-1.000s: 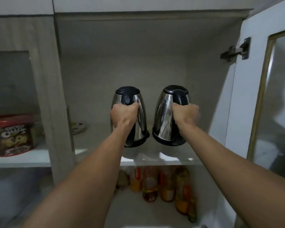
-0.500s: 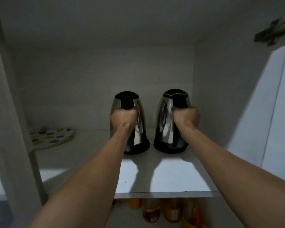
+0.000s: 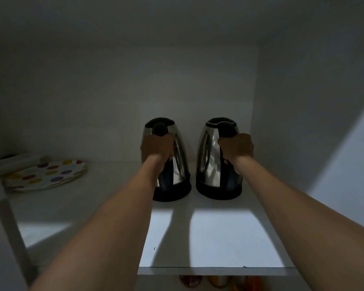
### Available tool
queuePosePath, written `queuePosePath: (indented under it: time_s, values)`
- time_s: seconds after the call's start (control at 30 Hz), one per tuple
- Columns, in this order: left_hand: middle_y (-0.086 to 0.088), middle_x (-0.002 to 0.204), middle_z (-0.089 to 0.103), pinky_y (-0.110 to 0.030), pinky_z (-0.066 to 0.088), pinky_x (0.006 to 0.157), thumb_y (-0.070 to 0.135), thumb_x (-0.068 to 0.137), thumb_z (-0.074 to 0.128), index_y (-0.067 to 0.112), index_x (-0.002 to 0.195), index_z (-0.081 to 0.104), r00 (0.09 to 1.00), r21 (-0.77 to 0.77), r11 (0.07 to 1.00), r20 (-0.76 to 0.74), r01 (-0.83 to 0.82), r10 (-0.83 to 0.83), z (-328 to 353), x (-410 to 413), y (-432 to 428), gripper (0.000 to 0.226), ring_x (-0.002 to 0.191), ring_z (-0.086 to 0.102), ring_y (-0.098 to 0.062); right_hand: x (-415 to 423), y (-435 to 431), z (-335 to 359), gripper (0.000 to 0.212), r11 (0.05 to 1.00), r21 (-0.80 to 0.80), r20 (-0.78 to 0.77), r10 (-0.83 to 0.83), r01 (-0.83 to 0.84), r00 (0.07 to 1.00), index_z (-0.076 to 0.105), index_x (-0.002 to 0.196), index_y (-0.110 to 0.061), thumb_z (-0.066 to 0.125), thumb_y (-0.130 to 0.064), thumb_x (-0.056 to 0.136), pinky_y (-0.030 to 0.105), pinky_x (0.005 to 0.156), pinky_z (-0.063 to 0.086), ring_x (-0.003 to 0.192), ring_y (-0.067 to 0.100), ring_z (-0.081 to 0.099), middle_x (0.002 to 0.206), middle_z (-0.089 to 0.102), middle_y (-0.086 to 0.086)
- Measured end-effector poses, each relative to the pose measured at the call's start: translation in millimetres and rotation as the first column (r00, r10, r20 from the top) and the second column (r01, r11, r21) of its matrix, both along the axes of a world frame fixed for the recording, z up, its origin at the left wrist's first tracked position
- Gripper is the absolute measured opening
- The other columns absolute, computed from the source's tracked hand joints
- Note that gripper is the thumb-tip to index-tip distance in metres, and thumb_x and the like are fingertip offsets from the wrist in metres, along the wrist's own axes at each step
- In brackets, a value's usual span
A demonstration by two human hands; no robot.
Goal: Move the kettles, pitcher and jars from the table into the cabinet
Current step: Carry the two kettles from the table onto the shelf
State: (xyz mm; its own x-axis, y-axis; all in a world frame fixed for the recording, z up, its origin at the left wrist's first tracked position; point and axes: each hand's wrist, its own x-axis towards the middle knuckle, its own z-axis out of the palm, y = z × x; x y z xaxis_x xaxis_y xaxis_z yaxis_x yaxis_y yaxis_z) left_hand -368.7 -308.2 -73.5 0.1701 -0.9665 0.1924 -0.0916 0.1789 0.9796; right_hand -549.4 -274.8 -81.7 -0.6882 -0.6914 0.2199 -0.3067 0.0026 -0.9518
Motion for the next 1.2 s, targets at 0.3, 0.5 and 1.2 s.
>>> queuePosePath:
  time_s: [0.3,0.5,1.2]
  values:
    - [-0.014,0.065,0.069,-0.044,0.062,0.067,0.031,0.075,0.062,0.006,0.069,0.066,0.998,0.034,0.999,0.055,-0.008,0.006,-7.3,1.9,-4.5,0.026,0.054,0.063,-0.028,-1.3,-1.7,-4.6,0.033,0.999,0.035,-0.037,-0.031,0.032,0.999,0.069,0.098,0.002,0.062,-0.021,0.075,0.04,0.062,0.059,0.078,0.037,0.072,0.088,0.072,0.021]
    - [-0.014,0.103,0.072,-0.028,0.048,0.072,0.033,0.077,0.063,0.003,0.107,0.069,0.975,0.041,0.99,0.184,-0.135,0.125,-43.7,1.1,19.8,0.043,0.096,0.069,-0.035,8.3,18.3,-25.4,0.03,0.996,0.072,-0.04,-0.057,0.06,0.998,0.069,0.099,0.001,0.067,-0.016,0.074,0.034,0.069,0.056,0.09,0.036,0.071,0.097,0.072,0.02]
    - [-0.016,0.105,0.065,-0.042,0.057,0.082,0.051,0.048,0.066,0.012,0.08,0.066,0.995,-0.044,0.999,0.099,0.007,-0.003,-130.5,9.8,-20.3,0.051,0.093,0.067,-0.032,42.3,29.9,-107.7,0.054,0.969,0.008,0.03,-0.246,0.246,0.969,0.069,0.113,-0.009,0.09,-0.023,0.065,0.042,0.083,0.057,0.099,0.031,0.068,0.108,0.073,0.013]
